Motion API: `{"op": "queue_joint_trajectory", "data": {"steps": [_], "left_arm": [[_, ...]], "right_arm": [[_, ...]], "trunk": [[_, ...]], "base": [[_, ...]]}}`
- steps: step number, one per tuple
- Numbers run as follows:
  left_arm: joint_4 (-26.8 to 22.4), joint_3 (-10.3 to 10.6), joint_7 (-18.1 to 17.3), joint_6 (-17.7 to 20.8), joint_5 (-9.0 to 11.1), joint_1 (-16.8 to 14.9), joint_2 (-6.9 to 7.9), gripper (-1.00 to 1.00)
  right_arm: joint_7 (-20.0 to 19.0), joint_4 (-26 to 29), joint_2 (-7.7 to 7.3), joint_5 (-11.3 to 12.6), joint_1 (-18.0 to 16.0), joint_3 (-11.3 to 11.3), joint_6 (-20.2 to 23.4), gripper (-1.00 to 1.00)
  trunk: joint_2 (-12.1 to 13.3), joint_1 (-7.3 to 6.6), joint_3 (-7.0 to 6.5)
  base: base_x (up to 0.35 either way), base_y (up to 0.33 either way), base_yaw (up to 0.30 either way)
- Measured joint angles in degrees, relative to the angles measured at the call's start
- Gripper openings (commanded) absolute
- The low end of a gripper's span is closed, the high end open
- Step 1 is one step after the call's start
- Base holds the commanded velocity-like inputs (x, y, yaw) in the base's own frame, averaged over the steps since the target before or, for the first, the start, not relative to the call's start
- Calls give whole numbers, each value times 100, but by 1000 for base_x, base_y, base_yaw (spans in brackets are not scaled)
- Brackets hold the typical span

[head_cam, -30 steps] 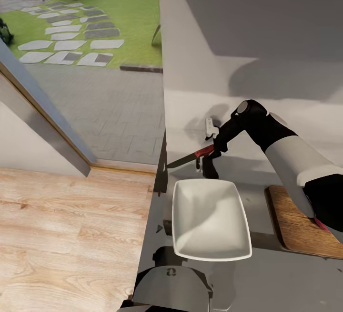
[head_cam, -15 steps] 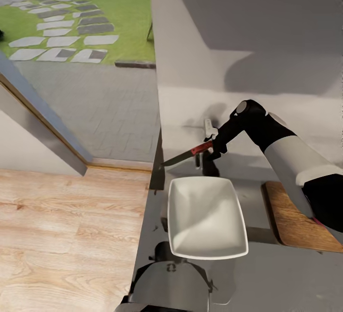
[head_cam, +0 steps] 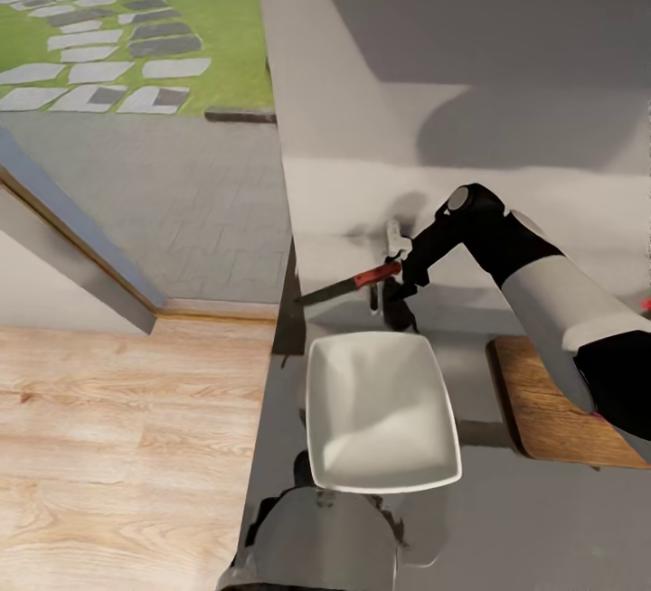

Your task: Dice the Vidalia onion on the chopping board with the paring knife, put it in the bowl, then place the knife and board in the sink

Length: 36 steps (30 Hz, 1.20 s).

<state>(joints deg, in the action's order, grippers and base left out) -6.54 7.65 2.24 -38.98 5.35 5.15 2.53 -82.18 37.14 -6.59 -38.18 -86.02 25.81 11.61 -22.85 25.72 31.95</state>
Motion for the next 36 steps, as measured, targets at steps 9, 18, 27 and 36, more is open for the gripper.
{"op": "queue_joint_trajectory", "data": {"steps": [9, 18, 27, 36], "left_arm": [[-1, 0, -13, 0, -2, 0, 0, 100], [-2, 7, -22, -2, -8, 0, -3, 100], [-2, 8, -22, -3, -8, 0, 0, 100], [-2, 8, -22, -5, -8, 0, 0, 100]], "right_arm": [[1, 151, -2, -11, -1, 2, -11, 100], [-429, 11, 10, -37, 1, -9, 39, 100], [-473, 150, 13, -42, 2, -5, 375, 100], [-438, 153, 5, -46, 2, 0, 387, 100]], "trunk": [[0, 1, 54], [2, 2, 58], [2, 3, 58], [2, 3, 58]], "base": [[16, 0, -43], [0, 0, -1], [0, 0, 0], [0, 0, 0]]}}
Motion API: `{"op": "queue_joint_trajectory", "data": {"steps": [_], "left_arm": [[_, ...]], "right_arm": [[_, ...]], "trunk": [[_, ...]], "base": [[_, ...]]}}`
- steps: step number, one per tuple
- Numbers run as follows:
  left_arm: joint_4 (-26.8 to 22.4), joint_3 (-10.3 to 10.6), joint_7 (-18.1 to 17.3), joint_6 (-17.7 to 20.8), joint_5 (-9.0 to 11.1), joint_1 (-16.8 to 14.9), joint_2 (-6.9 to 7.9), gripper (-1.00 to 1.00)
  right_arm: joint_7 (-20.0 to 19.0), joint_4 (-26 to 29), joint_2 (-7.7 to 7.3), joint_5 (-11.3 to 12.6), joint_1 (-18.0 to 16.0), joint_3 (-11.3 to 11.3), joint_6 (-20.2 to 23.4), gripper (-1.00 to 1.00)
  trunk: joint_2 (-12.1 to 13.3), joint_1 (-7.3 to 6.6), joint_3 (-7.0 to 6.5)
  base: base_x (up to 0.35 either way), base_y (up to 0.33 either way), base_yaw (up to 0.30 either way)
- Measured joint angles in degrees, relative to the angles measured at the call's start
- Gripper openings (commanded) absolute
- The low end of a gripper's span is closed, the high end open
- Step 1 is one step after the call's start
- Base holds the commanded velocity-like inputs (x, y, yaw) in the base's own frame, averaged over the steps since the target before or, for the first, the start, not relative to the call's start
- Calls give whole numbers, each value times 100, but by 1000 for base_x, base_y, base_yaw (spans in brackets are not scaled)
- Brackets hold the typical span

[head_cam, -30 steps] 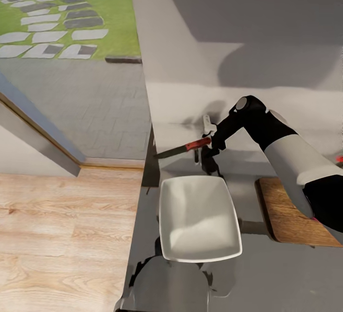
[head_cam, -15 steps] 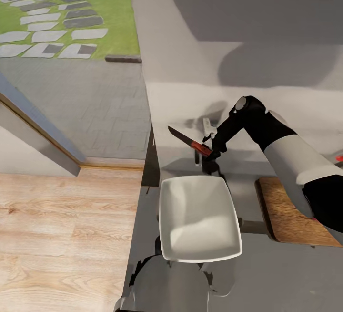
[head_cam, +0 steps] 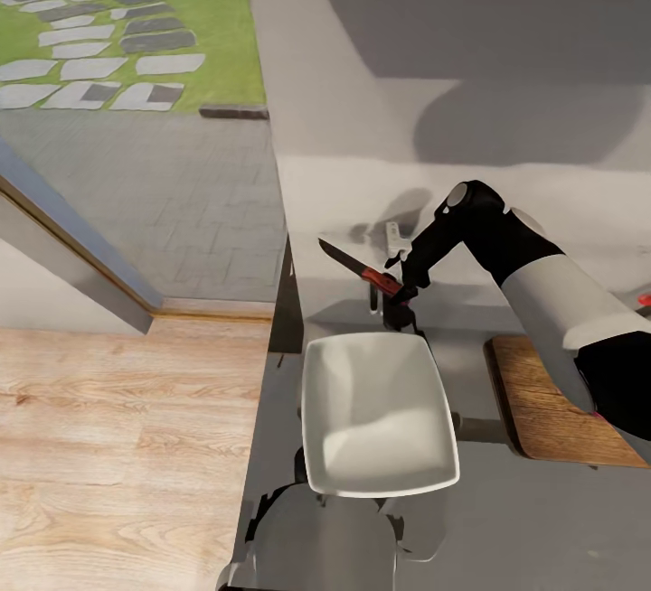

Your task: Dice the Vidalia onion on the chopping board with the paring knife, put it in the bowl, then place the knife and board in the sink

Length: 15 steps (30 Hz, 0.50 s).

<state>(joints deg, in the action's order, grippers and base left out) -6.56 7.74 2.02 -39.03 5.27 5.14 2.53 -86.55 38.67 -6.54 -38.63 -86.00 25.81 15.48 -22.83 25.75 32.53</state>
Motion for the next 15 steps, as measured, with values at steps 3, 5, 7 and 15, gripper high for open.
{"op": "queue_joint_trajectory", "data": {"steps": [3, 5, 7, 15], "left_arm": [[0, 0, 0, 1, 0, 0, 0, 100], [0, 0, 0, 0, 0, 0, 0, 100], [0, 0, 2, 3, 0, 0, 0, 100], [0, 0, 8, 1, 0, 0, 0, 100]], "right_arm": [[11, -2, -10, 0, 0, -6, -10, 100], [19, -7, -14, 0, 0, -7, -18, 100], [28, -17, -19, 4, 0, -8, -30, 100], [33, -56, -27, 23, 0, -9, -52, 100]], "trunk": [[0, 0, 0], [0, 0, 0], [0, 0, 0], [0, 0, 0]], "base": [[0, 0, 0], [0, 0, 0], [0, 0, 0], [0, 0, 0]]}}
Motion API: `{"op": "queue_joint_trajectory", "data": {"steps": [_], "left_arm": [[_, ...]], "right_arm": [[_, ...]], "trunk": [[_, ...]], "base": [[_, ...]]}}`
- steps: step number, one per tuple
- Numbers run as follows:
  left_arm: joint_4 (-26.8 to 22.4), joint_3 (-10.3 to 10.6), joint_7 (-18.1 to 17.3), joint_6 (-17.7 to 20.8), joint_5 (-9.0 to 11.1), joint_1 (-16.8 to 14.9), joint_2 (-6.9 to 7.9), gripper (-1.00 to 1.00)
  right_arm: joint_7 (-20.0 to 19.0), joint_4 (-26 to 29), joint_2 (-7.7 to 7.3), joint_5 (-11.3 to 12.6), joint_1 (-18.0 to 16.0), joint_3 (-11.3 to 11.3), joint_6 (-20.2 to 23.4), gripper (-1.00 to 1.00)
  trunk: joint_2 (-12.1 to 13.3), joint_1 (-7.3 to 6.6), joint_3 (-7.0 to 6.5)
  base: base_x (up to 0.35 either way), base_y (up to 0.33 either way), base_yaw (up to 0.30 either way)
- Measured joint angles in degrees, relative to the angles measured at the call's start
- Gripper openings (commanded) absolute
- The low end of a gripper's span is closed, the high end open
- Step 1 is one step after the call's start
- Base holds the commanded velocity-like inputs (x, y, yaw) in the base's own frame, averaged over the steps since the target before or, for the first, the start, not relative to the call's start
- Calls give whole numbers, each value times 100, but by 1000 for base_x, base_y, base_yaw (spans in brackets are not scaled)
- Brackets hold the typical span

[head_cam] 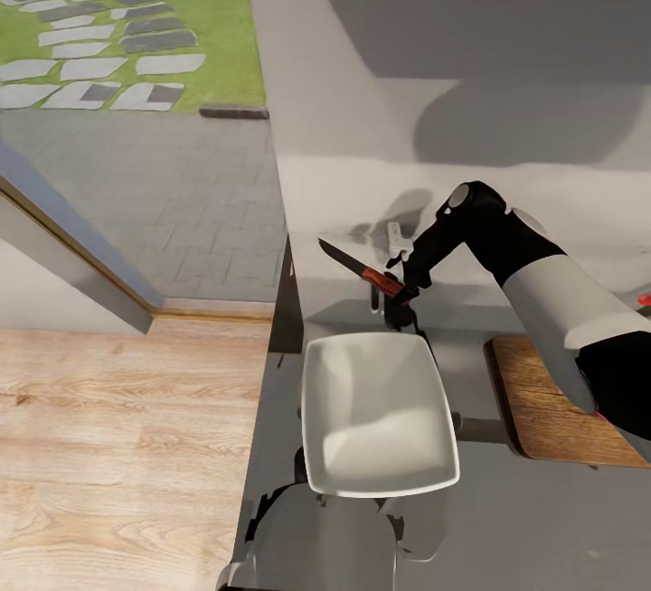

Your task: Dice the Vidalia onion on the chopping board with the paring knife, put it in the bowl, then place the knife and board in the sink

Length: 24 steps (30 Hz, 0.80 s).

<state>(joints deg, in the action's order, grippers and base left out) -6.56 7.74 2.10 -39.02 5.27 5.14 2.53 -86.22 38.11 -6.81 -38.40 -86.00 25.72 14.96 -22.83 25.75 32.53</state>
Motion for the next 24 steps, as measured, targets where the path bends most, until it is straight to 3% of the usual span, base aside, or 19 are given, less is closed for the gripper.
{"op": "queue_joint_trajectory", "data": {"steps": [9, 24], "left_arm": [[0, 0, 17, -2, 0, 0, 0, 100], [0, 0, 34, -1, 0, 0, 0, 100]], "right_arm": [[32, -27, 0, 8, 0, -6, -6, 100], [405, -127, 19, 25, 0, -1, -240, 100]], "trunk": [[0, 0, 0], [0, 0, 0]], "base": [[0, 0, 0], [0, 0, 0]]}}
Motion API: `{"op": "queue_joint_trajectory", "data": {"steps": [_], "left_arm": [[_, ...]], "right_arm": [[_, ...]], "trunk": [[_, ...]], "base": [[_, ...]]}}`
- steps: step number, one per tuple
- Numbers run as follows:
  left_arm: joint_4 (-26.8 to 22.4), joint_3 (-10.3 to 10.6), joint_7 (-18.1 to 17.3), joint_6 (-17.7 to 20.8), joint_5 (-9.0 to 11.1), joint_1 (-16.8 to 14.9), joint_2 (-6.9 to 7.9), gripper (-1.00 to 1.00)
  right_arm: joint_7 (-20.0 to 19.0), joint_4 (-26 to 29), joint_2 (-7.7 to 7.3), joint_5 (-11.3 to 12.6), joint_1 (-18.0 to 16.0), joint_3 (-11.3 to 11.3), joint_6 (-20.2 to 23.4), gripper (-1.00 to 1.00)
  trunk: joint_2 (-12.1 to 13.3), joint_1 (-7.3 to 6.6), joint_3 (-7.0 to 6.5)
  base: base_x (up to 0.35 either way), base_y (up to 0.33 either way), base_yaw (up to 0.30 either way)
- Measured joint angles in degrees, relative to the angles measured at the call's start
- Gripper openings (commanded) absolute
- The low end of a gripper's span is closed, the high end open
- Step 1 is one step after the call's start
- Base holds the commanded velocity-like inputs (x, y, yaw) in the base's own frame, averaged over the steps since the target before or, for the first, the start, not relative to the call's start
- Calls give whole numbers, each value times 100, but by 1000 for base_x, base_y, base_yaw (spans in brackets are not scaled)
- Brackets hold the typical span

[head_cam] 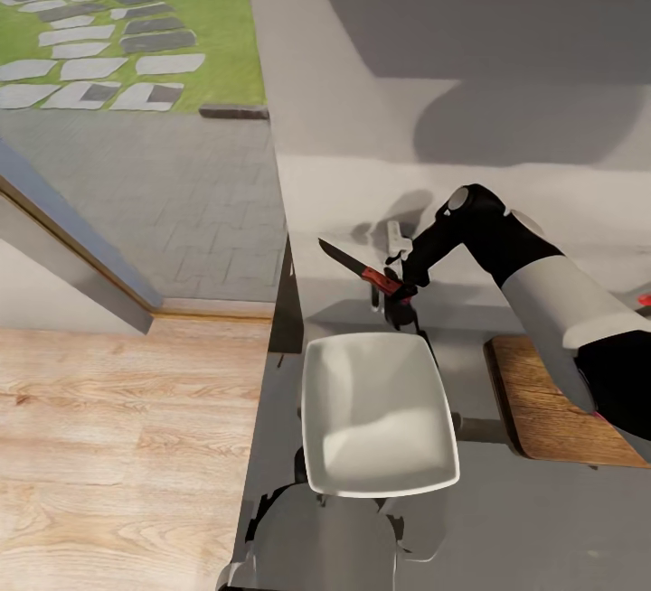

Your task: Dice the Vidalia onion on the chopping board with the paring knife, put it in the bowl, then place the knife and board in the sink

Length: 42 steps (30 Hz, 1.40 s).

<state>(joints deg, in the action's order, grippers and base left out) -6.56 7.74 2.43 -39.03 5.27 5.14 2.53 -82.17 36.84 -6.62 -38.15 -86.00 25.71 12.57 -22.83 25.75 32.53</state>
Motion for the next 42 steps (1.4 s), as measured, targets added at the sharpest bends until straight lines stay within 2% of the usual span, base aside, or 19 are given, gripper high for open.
{"op": "queue_joint_trajectory", "data": {"steps": [7, 34, 35, 42], "left_arm": [[0, 0, 2, -1, 0, 1, 0, 100], [0, 0, 0, -1, 0, 2, 0, 100], [0, -1, -2, -1, 0, 1, 0, 100], [-1, -1, -7, 0, 0, 2, 0, 100]], "right_arm": [[191, -150, 21, 12, -4, -18, -46, 100], [215, -155, 22, 14, -5, -16, -48, 100], [215, -155, 23, 14, -5, -16, -46, -100], [230, -189, 57, -26, -31, 0, 3, -100]], "trunk": [[-4, -2, -1], [-4, -3, -1], [-4, -3, -1], [-4, -2, -1]], "base": [[0, 0, 0], [0, 0, 0], [0, 0, 0], [0, 0, 0]]}}
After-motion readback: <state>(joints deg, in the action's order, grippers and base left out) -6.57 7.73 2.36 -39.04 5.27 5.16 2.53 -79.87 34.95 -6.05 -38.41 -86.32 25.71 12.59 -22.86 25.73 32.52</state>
